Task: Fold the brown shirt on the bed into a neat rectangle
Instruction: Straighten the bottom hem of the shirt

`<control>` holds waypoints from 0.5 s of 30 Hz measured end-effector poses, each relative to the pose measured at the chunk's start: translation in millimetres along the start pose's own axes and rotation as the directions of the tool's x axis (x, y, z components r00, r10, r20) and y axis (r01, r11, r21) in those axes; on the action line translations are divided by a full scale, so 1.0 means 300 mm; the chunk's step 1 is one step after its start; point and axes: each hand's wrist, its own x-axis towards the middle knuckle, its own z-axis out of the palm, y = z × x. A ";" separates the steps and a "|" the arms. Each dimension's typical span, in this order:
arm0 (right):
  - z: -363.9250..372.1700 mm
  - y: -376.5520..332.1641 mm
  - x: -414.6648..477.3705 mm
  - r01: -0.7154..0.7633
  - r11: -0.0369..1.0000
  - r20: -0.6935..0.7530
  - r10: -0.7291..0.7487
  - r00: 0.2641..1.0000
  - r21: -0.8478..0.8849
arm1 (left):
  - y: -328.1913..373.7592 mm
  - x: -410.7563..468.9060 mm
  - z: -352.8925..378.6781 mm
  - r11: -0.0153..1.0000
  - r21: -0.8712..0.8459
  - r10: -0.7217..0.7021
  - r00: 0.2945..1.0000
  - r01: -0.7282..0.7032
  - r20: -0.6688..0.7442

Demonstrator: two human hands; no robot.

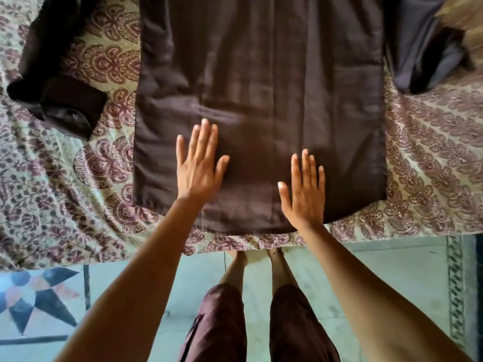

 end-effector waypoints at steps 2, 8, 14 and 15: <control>-0.011 0.075 0.008 -0.081 0.997 0.001 0.081 0.997 0.004 | 0.125 -0.045 0.049 0.996 0.005 0.092 0.994 -0.092 0.053; -0.033 0.360 -0.090 -0.366 0.931 -0.019 0.366 0.930 0.021 | 0.148 -0.059 0.079 0.997 0.057 0.036 0.991 -0.044 0.129; -0.094 0.349 -0.058 -0.281 0.955 -0.049 0.287 0.957 0.094 | 0.177 -0.058 0.076 0.997 0.079 -0.020 0.988 0.008 0.151; -0.095 0.333 -0.034 -0.132 0.987 -0.026 0.135 0.990 0.086 | 0.179 -0.059 0.076 0.996 0.084 -0.030 0.988 0.018 0.152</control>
